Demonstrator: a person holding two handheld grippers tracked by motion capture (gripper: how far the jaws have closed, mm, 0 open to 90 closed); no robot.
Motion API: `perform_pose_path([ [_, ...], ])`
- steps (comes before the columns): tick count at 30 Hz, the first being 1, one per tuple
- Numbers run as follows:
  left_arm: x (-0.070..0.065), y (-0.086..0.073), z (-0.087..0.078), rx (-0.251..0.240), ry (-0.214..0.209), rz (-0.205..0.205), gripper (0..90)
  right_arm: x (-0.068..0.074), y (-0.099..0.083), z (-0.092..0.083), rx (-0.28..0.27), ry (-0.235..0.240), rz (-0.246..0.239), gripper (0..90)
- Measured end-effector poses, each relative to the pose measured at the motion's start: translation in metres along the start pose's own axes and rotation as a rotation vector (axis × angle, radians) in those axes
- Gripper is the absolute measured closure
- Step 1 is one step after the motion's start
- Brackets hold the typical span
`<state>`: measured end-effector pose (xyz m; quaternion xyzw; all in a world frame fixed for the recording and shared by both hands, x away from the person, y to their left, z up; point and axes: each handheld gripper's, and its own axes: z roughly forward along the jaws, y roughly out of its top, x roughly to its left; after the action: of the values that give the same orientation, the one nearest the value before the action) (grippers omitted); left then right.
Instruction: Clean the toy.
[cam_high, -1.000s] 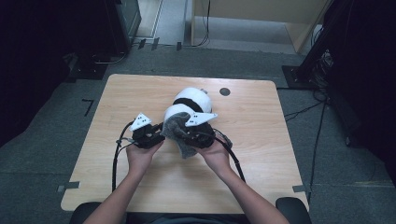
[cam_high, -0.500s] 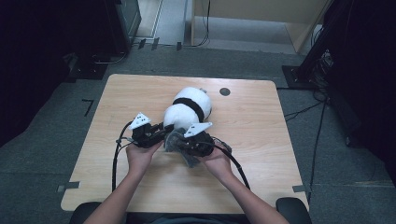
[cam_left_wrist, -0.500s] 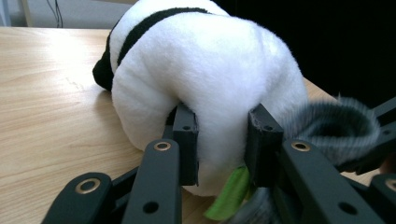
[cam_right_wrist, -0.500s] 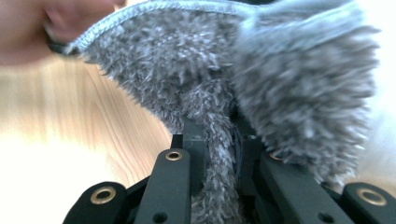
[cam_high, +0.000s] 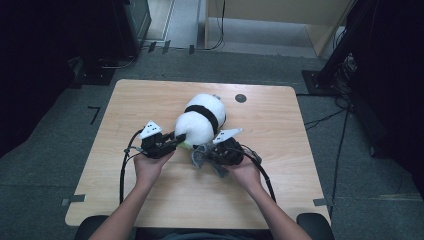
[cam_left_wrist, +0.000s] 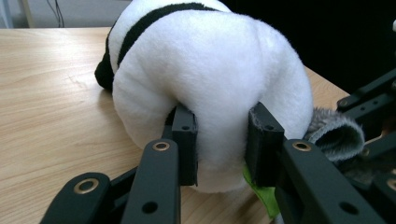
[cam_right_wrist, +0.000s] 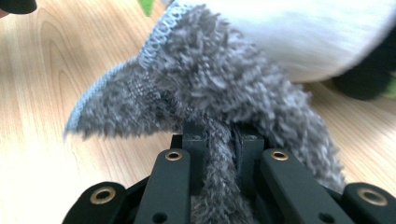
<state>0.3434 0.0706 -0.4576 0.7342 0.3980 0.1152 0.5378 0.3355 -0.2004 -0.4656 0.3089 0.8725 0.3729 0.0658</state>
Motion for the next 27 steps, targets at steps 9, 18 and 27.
perform_pose_path([
  [9, 0.006, -0.001, -0.003, 0.008, 0.011, -0.017, 68.5, -0.031, -0.011, -0.032, -0.080, -0.079, 0.091, 79.7],
  [18, 0.010, -0.003, -0.005, 0.022, 0.011, -0.022, 67.7, -0.068, -0.028, -0.057, -0.144, -0.172, 0.211, 79.4],
  [27, 0.018, -0.002, -0.007, 0.031, 0.038, 0.011, 71.3, -0.086, -0.038, -0.060, -0.142, -0.207, 0.274, 79.2],
])
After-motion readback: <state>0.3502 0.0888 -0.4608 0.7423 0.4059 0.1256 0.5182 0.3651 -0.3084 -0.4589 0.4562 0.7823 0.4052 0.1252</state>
